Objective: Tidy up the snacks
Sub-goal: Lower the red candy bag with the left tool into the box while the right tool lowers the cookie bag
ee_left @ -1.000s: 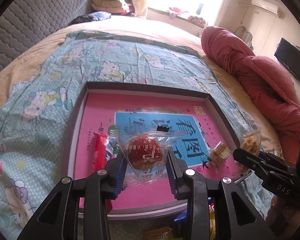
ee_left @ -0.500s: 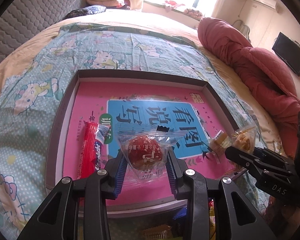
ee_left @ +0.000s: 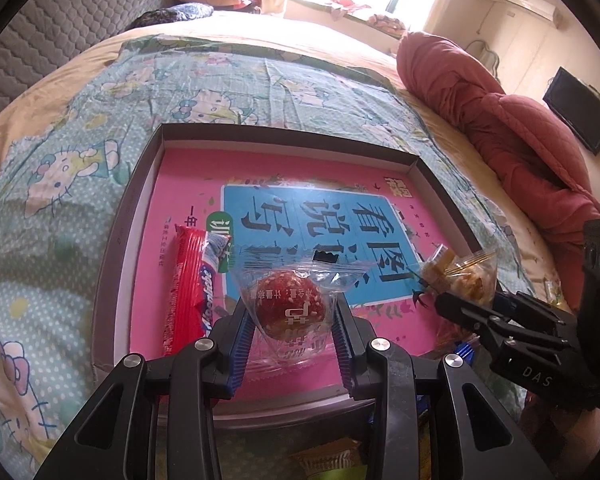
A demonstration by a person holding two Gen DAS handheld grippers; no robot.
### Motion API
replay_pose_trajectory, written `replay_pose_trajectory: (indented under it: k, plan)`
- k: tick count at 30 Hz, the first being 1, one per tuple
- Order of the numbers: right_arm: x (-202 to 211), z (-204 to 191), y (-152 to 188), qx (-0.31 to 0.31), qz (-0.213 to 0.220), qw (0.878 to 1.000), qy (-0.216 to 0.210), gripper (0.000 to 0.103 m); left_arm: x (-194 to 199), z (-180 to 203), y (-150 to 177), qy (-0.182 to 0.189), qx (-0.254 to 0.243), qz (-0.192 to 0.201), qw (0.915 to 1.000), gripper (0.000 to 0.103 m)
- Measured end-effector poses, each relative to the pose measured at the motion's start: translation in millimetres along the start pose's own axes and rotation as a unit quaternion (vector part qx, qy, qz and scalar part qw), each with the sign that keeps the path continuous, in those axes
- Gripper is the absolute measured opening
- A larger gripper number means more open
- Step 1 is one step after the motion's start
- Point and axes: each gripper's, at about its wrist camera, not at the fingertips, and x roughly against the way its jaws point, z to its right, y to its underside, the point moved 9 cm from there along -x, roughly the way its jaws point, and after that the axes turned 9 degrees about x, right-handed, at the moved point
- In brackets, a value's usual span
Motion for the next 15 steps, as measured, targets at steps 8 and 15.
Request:
replay_pose_trajectory:
  k: [8, 15]
  plan:
    - [-2, 0, 1, 0.004, -0.003, 1.000, 0.009, 0.044, -4, -2, 8, -0.003, -0.007, -0.008, 0.9999, 0.038]
    - [-2, 4, 1, 0.000, -0.001, 1.000, 0.010, 0.044, -4, 0, 10, 0.001, -0.009, -0.013, 0.9999, 0.038]
